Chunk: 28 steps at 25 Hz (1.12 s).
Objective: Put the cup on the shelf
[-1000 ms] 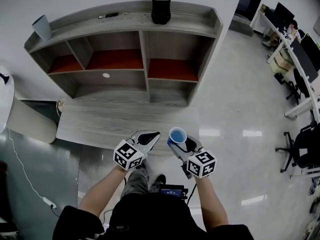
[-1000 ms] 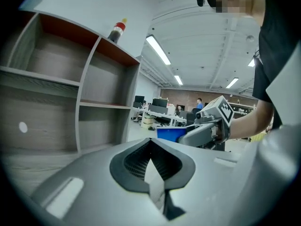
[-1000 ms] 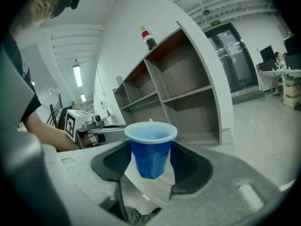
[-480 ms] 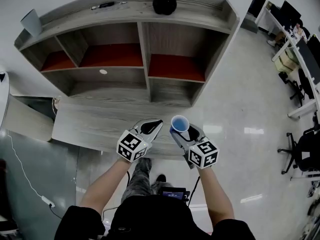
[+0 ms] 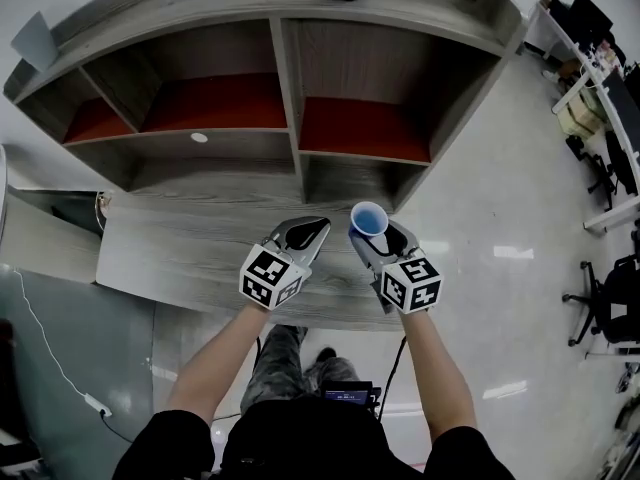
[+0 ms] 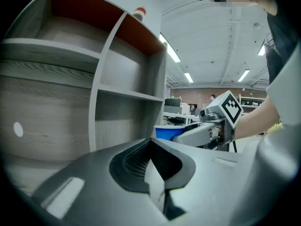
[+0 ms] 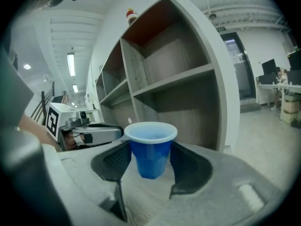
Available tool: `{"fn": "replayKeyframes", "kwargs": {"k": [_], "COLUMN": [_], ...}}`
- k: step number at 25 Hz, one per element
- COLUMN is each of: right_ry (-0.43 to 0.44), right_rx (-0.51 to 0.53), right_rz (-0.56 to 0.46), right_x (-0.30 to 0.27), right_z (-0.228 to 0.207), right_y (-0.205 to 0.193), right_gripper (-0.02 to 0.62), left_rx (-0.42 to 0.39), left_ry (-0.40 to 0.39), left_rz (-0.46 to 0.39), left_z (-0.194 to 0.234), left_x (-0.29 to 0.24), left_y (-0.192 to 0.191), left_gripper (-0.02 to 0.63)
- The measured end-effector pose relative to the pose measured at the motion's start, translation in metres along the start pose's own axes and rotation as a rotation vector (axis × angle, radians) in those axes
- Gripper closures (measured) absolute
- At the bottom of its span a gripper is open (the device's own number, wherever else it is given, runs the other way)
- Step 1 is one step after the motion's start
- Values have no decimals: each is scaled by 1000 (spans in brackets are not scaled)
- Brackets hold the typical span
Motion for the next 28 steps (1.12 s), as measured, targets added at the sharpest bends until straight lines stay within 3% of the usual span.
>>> {"fn": "replayKeyframes", "kwargs": {"k": [15, 28], "right_ry": [-121, -176], "right_rx": [9, 48], "right_rz": [-14, -17], "right_x": [-79, -132], "right_z": [-67, -91], "right_y": [-8, -21], "right_gripper": [339, 337], "left_rx": [21, 25], "left_ry": [44, 28], "left_rz": [18, 5], "left_z": [46, 56], "left_x": [-60, -65], "left_y": [-43, -65], "left_gripper": [604, 604]}}
Point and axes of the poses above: the fingertips, and each gripper's own axes: x backward along the fingers, z to its left, y out of its top, the point moved 1 cm from there along x, backward along the fingers, and after that the axes turned 6 degrees about -x, right-handed, at the moved point
